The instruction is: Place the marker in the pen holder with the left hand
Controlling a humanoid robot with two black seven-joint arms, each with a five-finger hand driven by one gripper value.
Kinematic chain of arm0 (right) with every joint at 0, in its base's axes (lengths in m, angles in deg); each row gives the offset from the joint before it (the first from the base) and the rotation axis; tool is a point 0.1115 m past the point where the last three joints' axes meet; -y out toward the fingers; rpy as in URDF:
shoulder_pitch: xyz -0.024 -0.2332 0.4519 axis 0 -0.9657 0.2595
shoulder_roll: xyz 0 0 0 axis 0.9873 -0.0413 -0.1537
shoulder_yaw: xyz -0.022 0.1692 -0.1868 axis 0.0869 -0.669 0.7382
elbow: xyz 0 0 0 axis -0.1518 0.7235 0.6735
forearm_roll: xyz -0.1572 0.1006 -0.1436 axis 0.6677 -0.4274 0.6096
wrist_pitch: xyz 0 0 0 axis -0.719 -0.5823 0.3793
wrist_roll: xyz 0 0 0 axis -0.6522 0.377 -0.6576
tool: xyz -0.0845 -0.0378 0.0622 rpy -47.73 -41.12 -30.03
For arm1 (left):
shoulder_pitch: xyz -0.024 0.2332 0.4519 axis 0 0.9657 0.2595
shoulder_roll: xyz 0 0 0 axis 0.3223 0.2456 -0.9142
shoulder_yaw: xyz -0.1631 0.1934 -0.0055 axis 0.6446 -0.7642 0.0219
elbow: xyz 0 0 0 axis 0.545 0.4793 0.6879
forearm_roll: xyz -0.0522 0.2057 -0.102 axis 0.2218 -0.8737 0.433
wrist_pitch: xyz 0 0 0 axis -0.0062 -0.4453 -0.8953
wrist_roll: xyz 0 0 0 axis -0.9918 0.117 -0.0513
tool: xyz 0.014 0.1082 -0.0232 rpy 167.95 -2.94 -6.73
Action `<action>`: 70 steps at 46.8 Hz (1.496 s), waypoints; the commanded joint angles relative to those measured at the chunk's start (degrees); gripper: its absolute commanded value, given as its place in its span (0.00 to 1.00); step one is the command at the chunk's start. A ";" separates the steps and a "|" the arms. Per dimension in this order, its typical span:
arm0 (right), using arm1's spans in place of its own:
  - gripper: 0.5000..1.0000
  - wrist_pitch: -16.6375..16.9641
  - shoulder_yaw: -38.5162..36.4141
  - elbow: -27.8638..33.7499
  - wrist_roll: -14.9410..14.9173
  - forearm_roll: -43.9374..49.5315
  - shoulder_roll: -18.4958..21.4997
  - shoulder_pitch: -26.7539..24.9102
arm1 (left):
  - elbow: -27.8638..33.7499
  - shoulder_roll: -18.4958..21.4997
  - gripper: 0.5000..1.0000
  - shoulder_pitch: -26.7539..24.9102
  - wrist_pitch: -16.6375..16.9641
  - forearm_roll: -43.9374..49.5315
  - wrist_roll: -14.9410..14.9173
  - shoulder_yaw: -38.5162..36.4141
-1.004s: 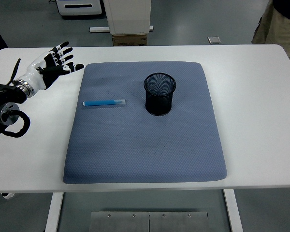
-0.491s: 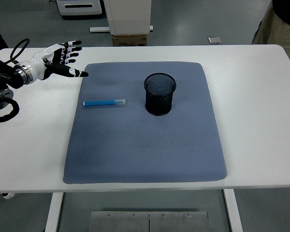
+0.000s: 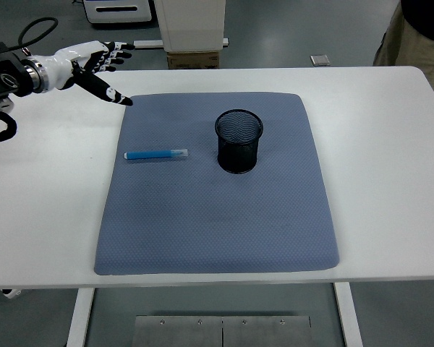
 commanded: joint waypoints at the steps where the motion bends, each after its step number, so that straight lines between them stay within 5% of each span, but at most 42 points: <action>1: 1.00 0.00 0.00 0.01 0.01 0.00 0.00 0.00 | 0.07 -2.80 1.00 -1.45 0.02 -0.01 -0.07 -5.03; 21: 1.00 0.00 0.00 0.01 0.01 0.00 0.00 0.00 | 6.05 -13.79 1.00 -10.24 0.19 -2.82 -0.86 -24.64; 47: 1.00 0.00 0.00 0.01 0.01 0.00 0.00 0.00 | 5.70 -16.08 1.00 -10.68 0.19 -14.86 -1.04 -25.17; 70: 1.00 0.00 0.00 0.01 0.01 0.00 0.00 0.00 | 5.00 -16.25 1.00 -10.68 -1.65 -15.48 1.16 -25.08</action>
